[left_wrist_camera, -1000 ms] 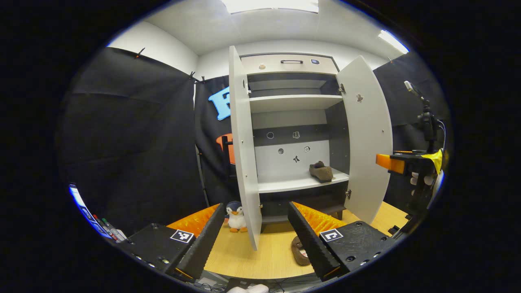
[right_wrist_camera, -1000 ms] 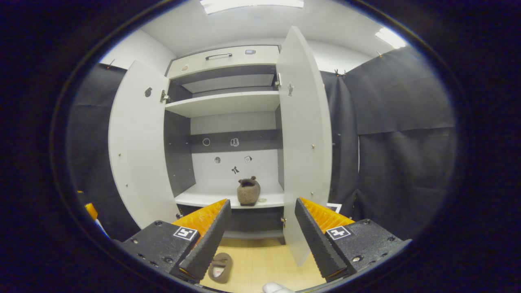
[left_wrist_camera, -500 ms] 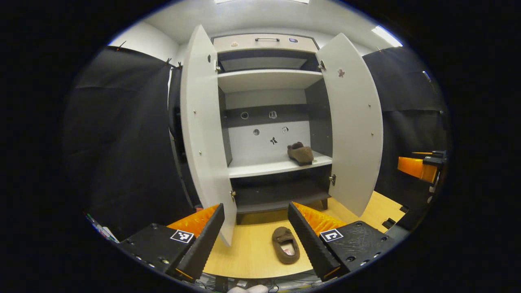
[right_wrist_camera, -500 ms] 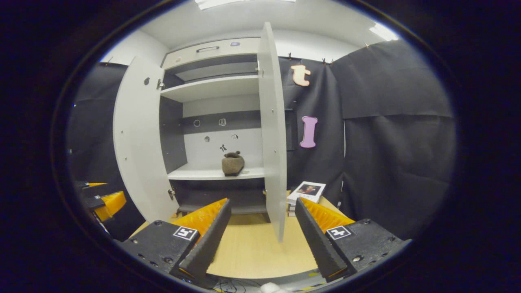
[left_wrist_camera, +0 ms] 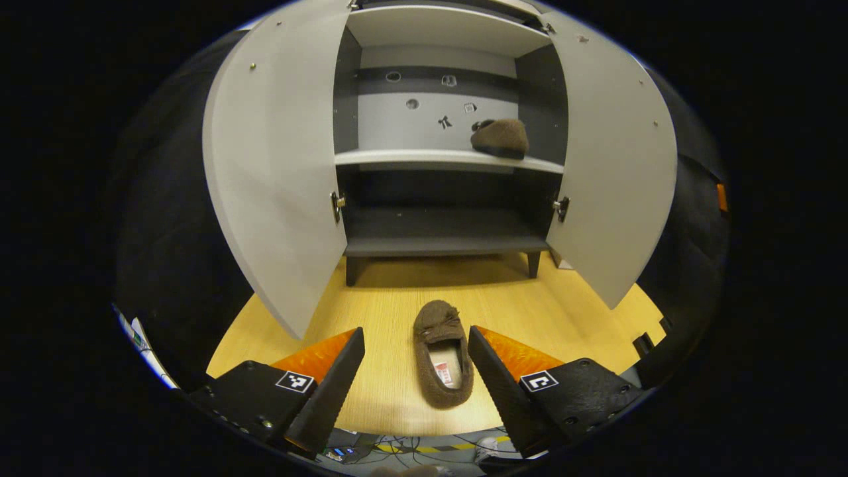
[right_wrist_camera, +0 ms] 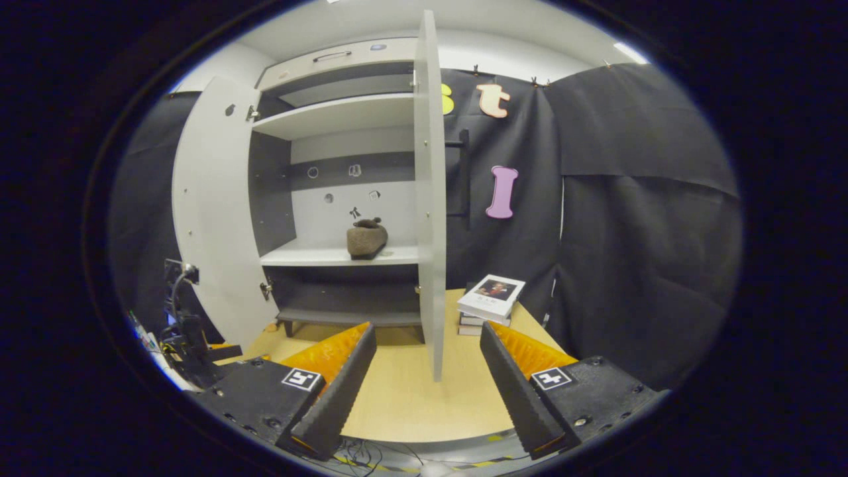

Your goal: Grab one shoe with the right hand and put it into the shoe cabinet, grab the other shoe with the left hand and put it into the shoe cabinet; then close the right door with the right hand and the left door with the left hand.

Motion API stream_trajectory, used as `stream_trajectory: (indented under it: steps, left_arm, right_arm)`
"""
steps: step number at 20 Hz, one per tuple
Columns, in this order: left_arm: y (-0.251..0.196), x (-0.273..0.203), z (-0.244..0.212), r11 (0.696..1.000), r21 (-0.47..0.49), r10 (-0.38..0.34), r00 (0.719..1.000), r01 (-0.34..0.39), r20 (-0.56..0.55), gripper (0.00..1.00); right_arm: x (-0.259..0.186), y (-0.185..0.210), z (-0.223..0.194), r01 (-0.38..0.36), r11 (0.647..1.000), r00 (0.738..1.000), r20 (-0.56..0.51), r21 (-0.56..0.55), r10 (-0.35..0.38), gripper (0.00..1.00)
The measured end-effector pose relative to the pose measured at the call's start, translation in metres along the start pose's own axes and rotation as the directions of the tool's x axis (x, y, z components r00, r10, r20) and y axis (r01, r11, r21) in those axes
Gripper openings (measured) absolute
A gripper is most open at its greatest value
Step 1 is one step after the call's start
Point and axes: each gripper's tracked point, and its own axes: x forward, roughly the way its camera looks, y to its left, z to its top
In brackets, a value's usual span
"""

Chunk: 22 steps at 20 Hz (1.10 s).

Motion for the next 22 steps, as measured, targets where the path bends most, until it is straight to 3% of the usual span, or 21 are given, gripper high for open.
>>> stream_trajectory:
  steps: [6,16,22]
  left_arm:
    - [0.004,0.053,-0.046,0.999,0.041,0.028,0.996,-0.025,-0.082,0.97]
    - [0.009,0.148,-0.088,0.999,0.051,0.006,0.974,0.005,-0.226,0.97]
    - [-0.001,0.188,-0.077,0.997,0.071,-0.023,0.981,0.037,-0.195,0.91]
  right_arm:
    - [0.010,-0.010,-0.019,0.011,1.000,0.997,-0.077,-0.017,-0.012,1.00]
    - [0.035,-0.015,-0.025,0.016,0.999,0.993,-0.119,-0.047,-0.021,1.00]
    - [0.049,-0.025,-0.022,0.036,0.999,0.991,-0.127,-0.037,-0.041,0.99]
